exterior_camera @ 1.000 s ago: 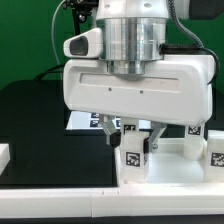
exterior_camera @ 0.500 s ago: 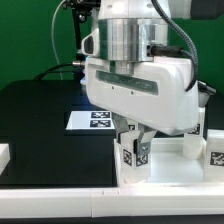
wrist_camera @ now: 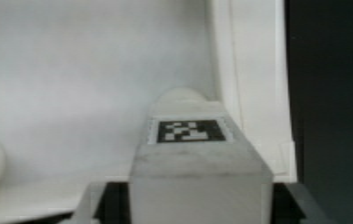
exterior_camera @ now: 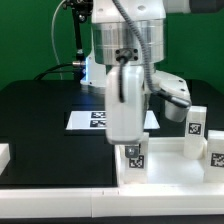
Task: Assemble square table
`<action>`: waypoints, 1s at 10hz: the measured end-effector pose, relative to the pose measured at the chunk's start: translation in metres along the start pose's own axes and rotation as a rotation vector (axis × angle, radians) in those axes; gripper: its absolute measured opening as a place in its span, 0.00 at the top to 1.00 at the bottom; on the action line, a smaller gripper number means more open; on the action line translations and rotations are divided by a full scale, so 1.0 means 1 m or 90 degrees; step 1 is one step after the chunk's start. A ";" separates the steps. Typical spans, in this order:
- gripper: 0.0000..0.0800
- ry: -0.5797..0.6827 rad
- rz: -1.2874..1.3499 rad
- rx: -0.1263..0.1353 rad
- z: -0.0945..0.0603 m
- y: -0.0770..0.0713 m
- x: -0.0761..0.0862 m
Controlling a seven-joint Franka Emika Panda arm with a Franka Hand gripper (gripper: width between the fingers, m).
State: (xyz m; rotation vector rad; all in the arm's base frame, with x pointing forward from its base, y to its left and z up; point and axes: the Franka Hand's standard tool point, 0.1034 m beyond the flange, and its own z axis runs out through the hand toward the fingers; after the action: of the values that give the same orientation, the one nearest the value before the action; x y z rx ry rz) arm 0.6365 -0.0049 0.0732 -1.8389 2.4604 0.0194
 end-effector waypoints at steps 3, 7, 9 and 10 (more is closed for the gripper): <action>0.64 0.004 0.065 0.000 0.000 0.001 0.000; 0.45 0.010 0.084 0.003 -0.004 0.000 0.000; 0.29 -0.013 0.054 0.024 -0.034 -0.008 -0.006; 0.21 -0.016 0.051 0.030 -0.040 -0.011 -0.004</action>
Offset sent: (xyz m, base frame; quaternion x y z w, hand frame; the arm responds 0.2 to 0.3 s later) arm -0.0112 -0.0012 -0.0074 -0.0162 0.0515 0.1667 0.9845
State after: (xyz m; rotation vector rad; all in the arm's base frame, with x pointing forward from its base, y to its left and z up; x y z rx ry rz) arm 0.6462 -0.0057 0.1132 -1.7095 2.4945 -0.0117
